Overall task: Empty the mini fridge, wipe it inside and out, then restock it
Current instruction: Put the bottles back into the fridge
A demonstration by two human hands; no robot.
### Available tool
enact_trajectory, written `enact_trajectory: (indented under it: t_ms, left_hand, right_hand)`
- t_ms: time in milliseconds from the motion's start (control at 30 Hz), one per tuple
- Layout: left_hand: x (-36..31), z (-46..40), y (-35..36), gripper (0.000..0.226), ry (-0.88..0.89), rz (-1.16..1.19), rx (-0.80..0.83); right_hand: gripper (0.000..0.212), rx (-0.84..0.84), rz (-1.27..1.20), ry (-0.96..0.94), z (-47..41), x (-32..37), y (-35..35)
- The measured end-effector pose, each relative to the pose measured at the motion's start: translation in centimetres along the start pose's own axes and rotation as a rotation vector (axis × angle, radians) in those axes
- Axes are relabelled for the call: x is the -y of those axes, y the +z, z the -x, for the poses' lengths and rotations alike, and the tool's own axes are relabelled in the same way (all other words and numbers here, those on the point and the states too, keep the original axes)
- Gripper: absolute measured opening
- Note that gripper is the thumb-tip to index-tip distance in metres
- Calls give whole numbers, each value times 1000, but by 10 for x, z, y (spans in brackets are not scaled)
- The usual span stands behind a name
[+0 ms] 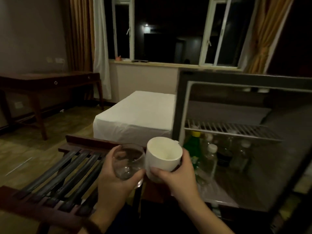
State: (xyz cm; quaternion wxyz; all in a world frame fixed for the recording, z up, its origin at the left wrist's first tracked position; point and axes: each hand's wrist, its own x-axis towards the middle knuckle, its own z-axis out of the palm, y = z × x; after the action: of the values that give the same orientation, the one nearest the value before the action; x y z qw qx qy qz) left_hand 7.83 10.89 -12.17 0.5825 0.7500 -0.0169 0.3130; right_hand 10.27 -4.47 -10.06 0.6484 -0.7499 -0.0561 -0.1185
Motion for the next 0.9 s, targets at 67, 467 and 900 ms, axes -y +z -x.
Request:
enact_trajectory:
  t_ms: [67, 467, 900]
  left_hand:
    - [-29, 16, 17, 80, 0, 15, 102]
    - [-103, -4, 172, 90, -80, 72, 305]
    - [-85, -91, 277, 92, -64, 16, 319]
  right_hand:
    - [84, -32, 28, 2, 10, 10, -42]
    - [96, -271, 241, 30, -35, 30, -192]
    - [88, -478, 124, 88, -157, 18, -226]
